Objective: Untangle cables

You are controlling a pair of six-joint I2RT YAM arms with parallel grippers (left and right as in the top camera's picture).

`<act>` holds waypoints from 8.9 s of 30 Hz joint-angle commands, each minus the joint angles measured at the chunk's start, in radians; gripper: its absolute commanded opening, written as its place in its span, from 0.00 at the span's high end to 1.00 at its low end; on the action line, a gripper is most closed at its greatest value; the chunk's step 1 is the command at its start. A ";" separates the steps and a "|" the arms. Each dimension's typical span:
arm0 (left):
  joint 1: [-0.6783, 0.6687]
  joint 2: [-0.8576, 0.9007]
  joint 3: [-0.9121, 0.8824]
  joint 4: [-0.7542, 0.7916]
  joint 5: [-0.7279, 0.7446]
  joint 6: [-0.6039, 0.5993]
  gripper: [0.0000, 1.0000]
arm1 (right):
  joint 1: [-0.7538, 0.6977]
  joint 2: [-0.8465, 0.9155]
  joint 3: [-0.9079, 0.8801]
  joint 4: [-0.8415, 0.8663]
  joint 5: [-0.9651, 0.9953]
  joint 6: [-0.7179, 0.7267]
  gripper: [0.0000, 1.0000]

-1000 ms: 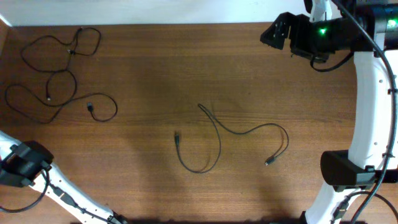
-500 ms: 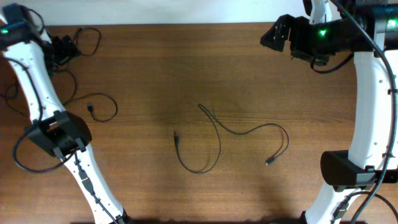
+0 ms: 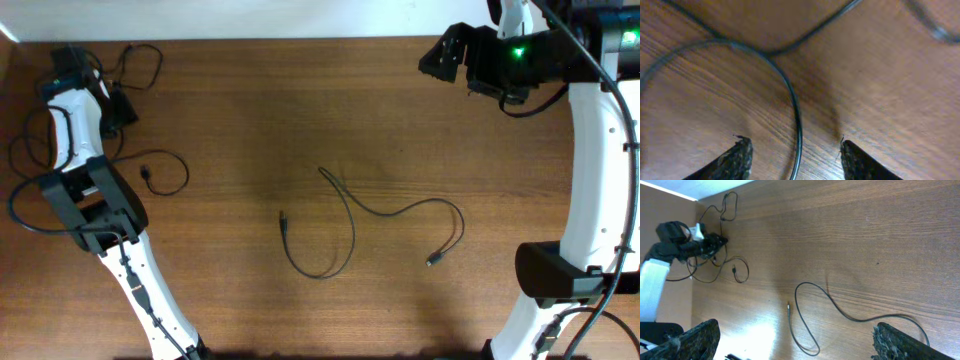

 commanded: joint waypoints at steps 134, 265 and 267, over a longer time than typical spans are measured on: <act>0.260 -0.374 -0.217 -0.294 -0.171 -0.338 0.01 | 0.057 0.006 -0.073 0.005 0.077 -0.044 0.02; -0.850 -0.577 -0.713 -0.064 0.229 -0.573 0.06 | -0.185 -0.205 -0.390 -0.053 0.211 -0.018 0.02; -0.836 -0.557 -0.713 -0.060 0.254 -0.562 0.07 | -0.184 -0.204 -0.390 -0.053 0.211 -0.018 0.02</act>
